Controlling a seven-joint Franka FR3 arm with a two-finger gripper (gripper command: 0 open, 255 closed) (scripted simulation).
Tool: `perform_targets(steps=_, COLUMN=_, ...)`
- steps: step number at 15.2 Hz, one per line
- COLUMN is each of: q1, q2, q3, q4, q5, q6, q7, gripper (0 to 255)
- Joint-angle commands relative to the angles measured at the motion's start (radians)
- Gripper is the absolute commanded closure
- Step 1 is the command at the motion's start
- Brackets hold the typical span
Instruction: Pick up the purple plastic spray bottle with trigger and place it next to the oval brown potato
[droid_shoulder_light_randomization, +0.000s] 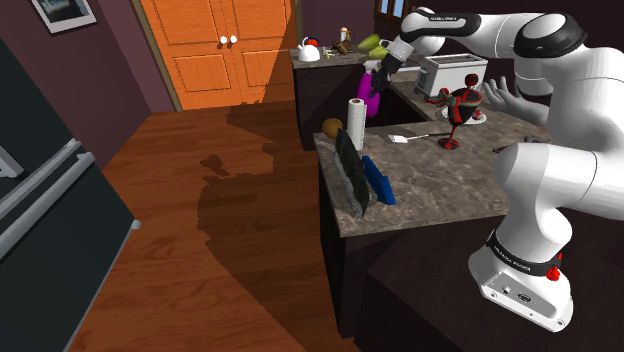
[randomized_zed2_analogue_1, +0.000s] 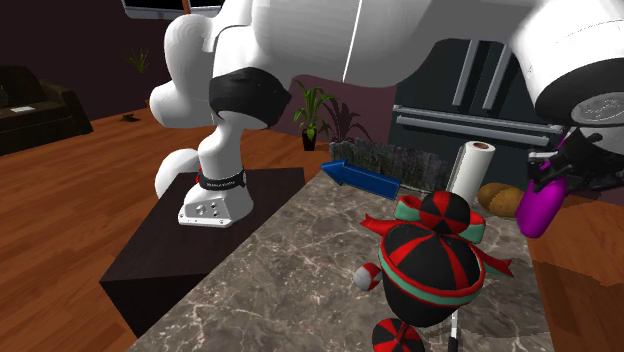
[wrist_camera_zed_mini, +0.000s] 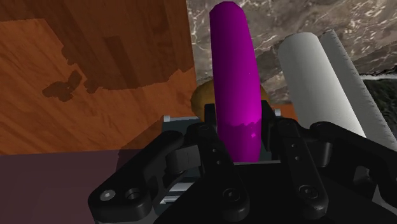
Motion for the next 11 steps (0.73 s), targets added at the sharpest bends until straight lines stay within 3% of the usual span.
perform_targets(steps=1, q1=-0.002, q2=-0.01, q3=-0.007, q4=-0.011, q5=-0.006, q6=0.017, q7=-0.005, gripper=255)
perform_targets(steps=11, q1=-0.005, q2=-0.066, q3=-0.043, q4=-0.063, q5=-0.035, q6=0.105, q7=-0.025, gripper=255)
